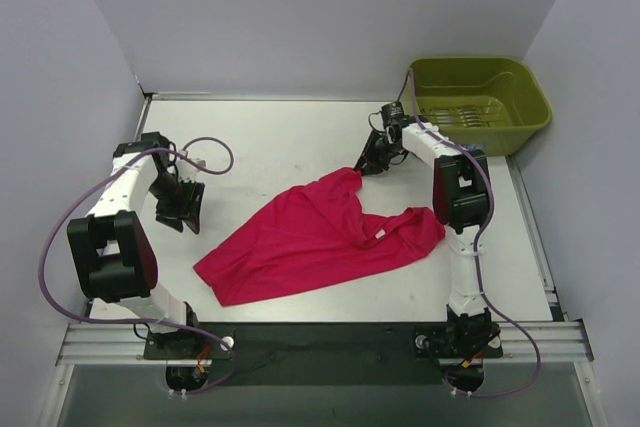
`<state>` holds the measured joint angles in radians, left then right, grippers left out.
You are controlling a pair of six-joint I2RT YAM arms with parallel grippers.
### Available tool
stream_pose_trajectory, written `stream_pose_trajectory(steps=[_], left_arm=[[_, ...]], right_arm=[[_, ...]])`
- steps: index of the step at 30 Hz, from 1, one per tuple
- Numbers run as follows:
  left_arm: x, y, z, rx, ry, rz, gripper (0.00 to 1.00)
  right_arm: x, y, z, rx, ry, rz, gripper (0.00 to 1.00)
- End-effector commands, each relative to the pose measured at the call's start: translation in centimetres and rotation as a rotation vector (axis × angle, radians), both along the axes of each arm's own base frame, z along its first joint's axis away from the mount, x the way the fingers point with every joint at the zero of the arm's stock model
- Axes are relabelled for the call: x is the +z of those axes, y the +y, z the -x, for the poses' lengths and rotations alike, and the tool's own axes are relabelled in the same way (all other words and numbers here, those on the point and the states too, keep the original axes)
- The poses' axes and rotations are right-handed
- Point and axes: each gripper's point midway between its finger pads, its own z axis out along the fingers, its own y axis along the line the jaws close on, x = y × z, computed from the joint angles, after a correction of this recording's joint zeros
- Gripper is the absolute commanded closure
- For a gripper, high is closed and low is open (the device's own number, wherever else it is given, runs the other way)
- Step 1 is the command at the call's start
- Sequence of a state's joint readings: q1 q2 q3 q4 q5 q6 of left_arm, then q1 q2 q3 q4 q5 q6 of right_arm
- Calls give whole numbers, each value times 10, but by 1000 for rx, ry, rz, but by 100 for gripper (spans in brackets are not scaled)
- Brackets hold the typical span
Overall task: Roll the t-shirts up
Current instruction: Flatten out the T-shirt at the center of the board.
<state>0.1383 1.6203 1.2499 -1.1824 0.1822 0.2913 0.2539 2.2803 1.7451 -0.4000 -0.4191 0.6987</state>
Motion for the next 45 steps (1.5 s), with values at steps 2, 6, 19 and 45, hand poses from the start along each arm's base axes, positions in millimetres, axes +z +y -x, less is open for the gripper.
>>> stream_pose_trajectory(steps=[2,6,19,45], left_arm=[[3,1,-6,0,-17,-11,42],[5,1,-12,0,-33,-9,43],[12,-10,-27,25,-106,56,42],[-60,-23,-82,70,-156,66,30]], right_arm=[[-17,-14,-25,61,-86,83,82],[30,-3,-70,180,-308,73,86],[179,24,-70,506,-735,-7,100],[282,20,27,659,-918,45,100]])
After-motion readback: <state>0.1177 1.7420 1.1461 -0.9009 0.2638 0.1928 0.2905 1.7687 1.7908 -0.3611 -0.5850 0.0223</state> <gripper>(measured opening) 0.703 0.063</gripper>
